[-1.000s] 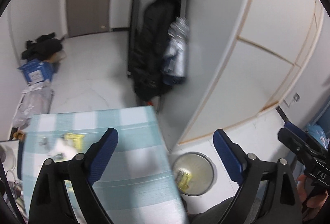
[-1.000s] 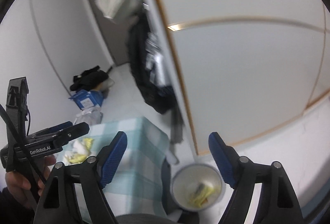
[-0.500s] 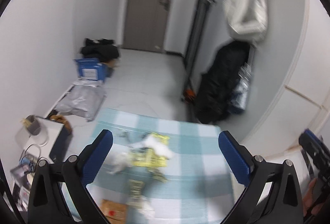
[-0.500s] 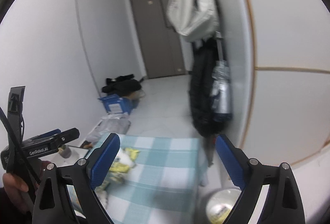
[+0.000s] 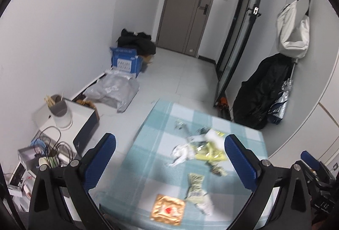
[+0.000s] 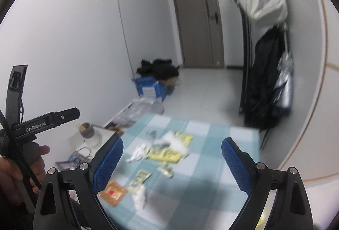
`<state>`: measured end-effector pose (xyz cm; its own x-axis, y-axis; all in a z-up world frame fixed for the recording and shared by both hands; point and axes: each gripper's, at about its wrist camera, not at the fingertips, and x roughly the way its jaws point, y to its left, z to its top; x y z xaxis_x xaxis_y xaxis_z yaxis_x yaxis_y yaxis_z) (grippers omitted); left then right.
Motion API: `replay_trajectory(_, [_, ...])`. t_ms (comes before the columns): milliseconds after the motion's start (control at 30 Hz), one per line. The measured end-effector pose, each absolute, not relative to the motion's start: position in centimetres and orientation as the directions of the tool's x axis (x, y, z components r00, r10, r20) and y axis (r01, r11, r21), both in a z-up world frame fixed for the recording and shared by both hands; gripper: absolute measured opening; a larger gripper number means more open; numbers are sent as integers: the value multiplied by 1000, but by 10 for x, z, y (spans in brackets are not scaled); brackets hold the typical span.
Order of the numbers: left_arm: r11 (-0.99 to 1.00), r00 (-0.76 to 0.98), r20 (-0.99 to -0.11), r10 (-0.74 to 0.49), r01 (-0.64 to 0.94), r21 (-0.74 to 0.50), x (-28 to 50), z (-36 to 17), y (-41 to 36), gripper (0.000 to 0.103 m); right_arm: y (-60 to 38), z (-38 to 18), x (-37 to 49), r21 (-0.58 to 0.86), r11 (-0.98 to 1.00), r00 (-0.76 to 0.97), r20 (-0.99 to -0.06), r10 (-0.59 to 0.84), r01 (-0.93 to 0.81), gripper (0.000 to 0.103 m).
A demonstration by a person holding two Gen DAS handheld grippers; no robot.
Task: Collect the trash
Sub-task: 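Move both tools back over the table, then grasp the cream snack wrapper with the right tool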
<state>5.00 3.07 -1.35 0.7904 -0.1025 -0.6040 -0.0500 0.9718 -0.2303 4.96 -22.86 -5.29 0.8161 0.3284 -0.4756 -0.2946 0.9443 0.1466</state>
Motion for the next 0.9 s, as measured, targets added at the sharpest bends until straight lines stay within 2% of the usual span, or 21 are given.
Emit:
replay_trajectory(100, [967,760,-641,-106,-70,-243,53,-32,46,101,-216,-75,60,187,938,774,-530,346,-292,95])
replay_trajectory(300, [968,704,-708,-66,-128,-217,57,-57,66,101,-186,-102,69,148,937,701,-629,336,-316,95])
replay_trajectory(633, [954,686,-719,-107,-133,-269,59,-61,88,101,-134,-145,82,88,912,588,-739,330,-401,95])
replay_trajectory(900, [958,693,-715,-96,-131,-256,58,-60,93,101,-112,-179,99,133,905,502,-795,341,-403,90])
